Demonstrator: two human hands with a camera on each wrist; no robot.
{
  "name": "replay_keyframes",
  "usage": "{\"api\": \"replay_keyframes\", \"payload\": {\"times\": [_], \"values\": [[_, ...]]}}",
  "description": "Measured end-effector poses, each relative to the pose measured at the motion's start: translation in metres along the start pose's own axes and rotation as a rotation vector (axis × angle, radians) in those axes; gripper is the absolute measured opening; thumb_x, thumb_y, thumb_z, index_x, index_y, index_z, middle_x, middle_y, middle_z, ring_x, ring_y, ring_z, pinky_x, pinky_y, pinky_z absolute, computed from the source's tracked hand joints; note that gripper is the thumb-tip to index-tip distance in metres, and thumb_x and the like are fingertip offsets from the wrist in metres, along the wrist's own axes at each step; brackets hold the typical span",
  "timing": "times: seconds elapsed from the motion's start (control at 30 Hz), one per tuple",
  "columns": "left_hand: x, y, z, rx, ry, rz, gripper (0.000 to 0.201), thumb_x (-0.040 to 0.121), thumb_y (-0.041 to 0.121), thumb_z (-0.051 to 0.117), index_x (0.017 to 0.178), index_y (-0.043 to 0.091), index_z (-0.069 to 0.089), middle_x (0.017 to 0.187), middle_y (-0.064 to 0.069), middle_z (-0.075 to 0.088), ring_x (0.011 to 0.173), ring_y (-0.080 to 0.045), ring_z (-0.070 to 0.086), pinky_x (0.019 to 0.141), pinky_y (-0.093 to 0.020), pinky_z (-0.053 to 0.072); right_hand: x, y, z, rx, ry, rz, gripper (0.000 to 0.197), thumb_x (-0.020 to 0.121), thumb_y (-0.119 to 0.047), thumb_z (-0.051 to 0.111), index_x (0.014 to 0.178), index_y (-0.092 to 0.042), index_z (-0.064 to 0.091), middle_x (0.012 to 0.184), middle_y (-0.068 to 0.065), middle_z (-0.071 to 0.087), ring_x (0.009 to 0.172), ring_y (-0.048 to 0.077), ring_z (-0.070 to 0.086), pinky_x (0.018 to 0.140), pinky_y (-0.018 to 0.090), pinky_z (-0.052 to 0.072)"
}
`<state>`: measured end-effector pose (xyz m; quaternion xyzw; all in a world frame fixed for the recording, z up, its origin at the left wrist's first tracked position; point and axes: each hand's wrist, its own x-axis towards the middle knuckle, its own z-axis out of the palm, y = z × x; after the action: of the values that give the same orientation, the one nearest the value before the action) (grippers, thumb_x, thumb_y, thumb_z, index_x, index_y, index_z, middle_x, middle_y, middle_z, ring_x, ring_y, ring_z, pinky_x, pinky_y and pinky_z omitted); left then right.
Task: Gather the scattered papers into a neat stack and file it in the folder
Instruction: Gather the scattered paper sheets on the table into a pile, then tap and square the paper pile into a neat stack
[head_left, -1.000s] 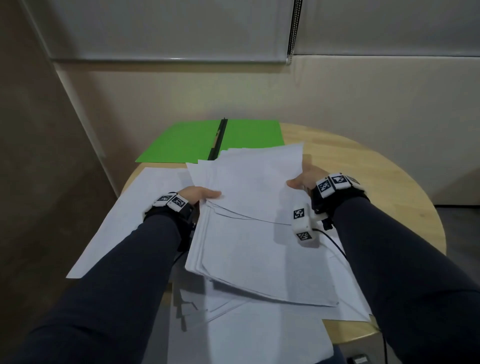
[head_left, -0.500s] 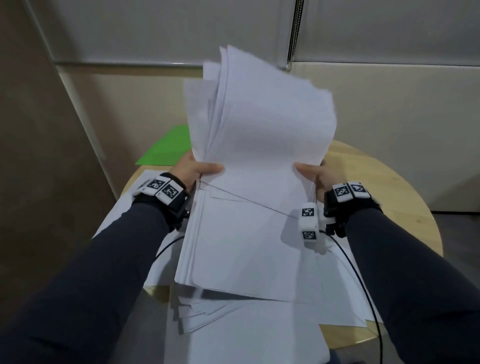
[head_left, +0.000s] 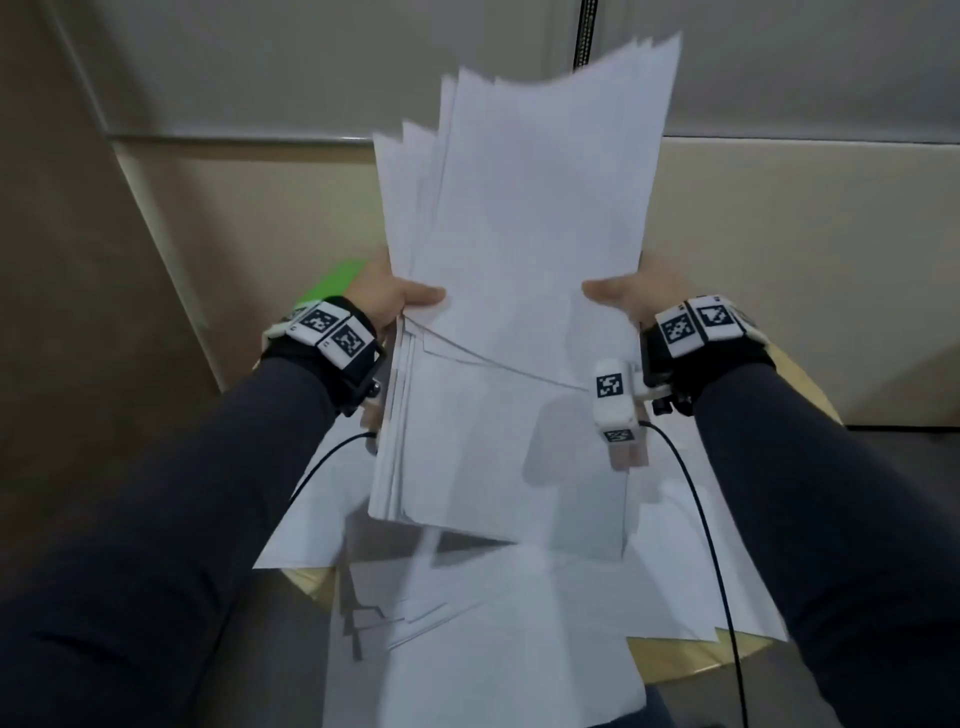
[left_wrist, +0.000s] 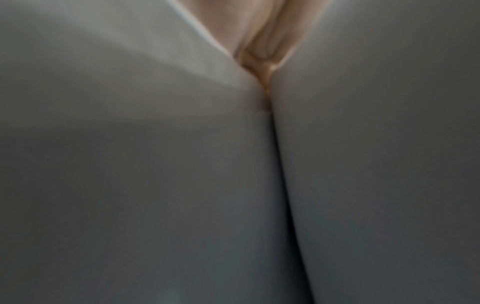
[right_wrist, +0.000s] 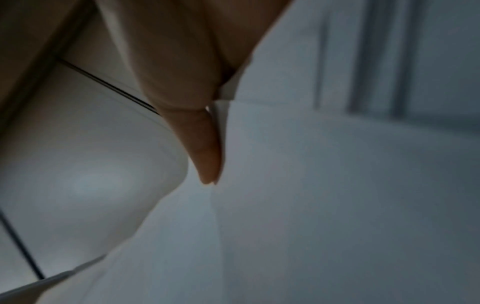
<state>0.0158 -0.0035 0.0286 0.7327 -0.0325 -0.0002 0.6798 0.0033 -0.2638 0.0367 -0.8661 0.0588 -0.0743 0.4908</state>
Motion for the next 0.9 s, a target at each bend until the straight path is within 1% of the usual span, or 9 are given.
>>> {"api": "replay_keyframes", "payload": {"times": [0.1, 0.2, 0.33, 0.4, 0.5, 0.63, 0.77, 0.83, 0.9], "values": [[0.004, 0.029, -0.003, -0.044, 0.003, 0.218, 0.059, 0.076, -0.009, 0.065, 0.131, -0.002, 0.047, 0.126, -0.017, 0.061, 0.112, -0.03, 0.061, 0.097, -0.04, 0.05, -0.005, -0.025, -0.008, 0.275, 0.206, -0.203, 0.035, 0.08, 0.001, 0.065, 0.114, -0.003, 0.061, 0.098, 0.006, 0.066, 0.071, 0.005, 0.063, 0.064, 0.016, 0.05], [0.003, 0.053, 0.0, -0.008, 0.034, 0.385, 0.059, 0.075, 0.003, 0.067, 0.13, 0.001, 0.048, 0.121, -0.01, 0.063, 0.11, -0.023, 0.063, 0.097, -0.034, 0.051, -0.005, -0.048, -0.015, 0.389, 0.332, -0.343, 0.032, 0.078, 0.004, 0.064, 0.108, -0.007, 0.059, 0.087, -0.002, 0.064, 0.062, -0.008, 0.062, 0.064, 0.012, 0.051], [0.001, 0.054, 0.003, 0.035, 0.119, 0.525, 0.046, 0.078, 0.002, 0.068, 0.122, -0.001, 0.054, 0.109, -0.005, 0.065, 0.091, 0.001, 0.067, 0.083, -0.02, 0.055, -0.008, -0.055, -0.009, 0.493, 0.384, -0.426, 0.032, 0.077, 0.003, 0.065, 0.106, -0.008, 0.06, 0.088, -0.003, 0.066, 0.067, -0.007, 0.064, 0.072, 0.017, 0.054], [0.002, 0.039, 0.002, 0.018, 0.135, 0.495, 0.048, 0.076, 0.0, 0.071, 0.121, -0.004, 0.054, 0.107, -0.007, 0.065, 0.083, 0.006, 0.067, 0.078, -0.017, 0.055, -0.01, -0.049, -0.002, 0.491, 0.375, -0.412, 0.032, 0.077, 0.001, 0.069, 0.108, -0.006, 0.061, 0.09, -0.001, 0.066, 0.068, -0.007, 0.063, 0.07, 0.014, 0.053], [0.0, 0.019, 0.001, -0.065, 0.166, 0.398, 0.048, 0.076, 0.008, 0.074, 0.12, -0.003, 0.057, 0.101, -0.007, 0.067, 0.085, -0.005, 0.068, 0.079, -0.019, 0.056, -0.011, -0.036, 0.006, 0.484, 0.322, -0.365, 0.029, 0.077, -0.01, 0.076, 0.102, -0.012, 0.062, 0.087, -0.004, 0.066, 0.073, 0.0, 0.064, 0.072, 0.018, 0.054], [-0.001, 0.01, 0.006, -0.268, 0.237, 0.325, 0.018, 0.088, 0.023, 0.063, 0.104, 0.015, 0.061, 0.091, 0.004, 0.065, 0.08, -0.003, 0.064, 0.069, -0.01, 0.052, -0.011, -0.031, 0.013, 0.496, 0.292, -0.313, 0.026, 0.08, -0.019, 0.073, 0.102, -0.011, 0.061, 0.09, 0.003, 0.067, 0.078, 0.012, 0.064, 0.079, 0.03, 0.055], [0.004, -0.007, 0.002, -0.254, 0.222, 0.288, 0.027, 0.081, 0.015, 0.07, 0.105, 0.004, 0.065, 0.079, 0.01, 0.071, 0.063, 0.006, 0.067, 0.062, -0.01, 0.052, -0.008, -0.016, 0.024, 0.469, 0.253, -0.251, 0.036, 0.079, -0.017, 0.074, 0.111, -0.006, 0.061, 0.091, 0.001, 0.066, 0.068, -0.005, 0.063, 0.064, 0.011, 0.053], [0.003, -0.025, -0.004, -0.232, 0.177, 0.217, 0.03, 0.066, 0.017, 0.08, 0.092, 0.009, 0.069, 0.067, 0.011, 0.074, 0.062, -0.002, 0.069, 0.063, -0.017, 0.055, -0.009, 0.0, 0.03, 0.43, 0.177, -0.153, 0.041, 0.078, -0.015, 0.075, 0.115, -0.003, 0.061, 0.094, 0.004, 0.066, 0.067, -0.003, 0.061, 0.054, 0.005, 0.049], [0.003, -0.043, -0.007, -0.195, 0.135, 0.144, 0.036, 0.052, 0.02, 0.083, 0.085, 0.015, 0.069, 0.069, 0.009, 0.075, 0.067, -0.008, 0.07, 0.071, -0.025, 0.056, -0.014, 0.013, 0.035, 0.375, 0.098, -0.065, 0.042, 0.076, -0.015, 0.076, 0.114, -0.002, 0.063, 0.095, 0.008, 0.067, 0.068, 0.004, 0.062, 0.048, 0.004, 0.047]]}}
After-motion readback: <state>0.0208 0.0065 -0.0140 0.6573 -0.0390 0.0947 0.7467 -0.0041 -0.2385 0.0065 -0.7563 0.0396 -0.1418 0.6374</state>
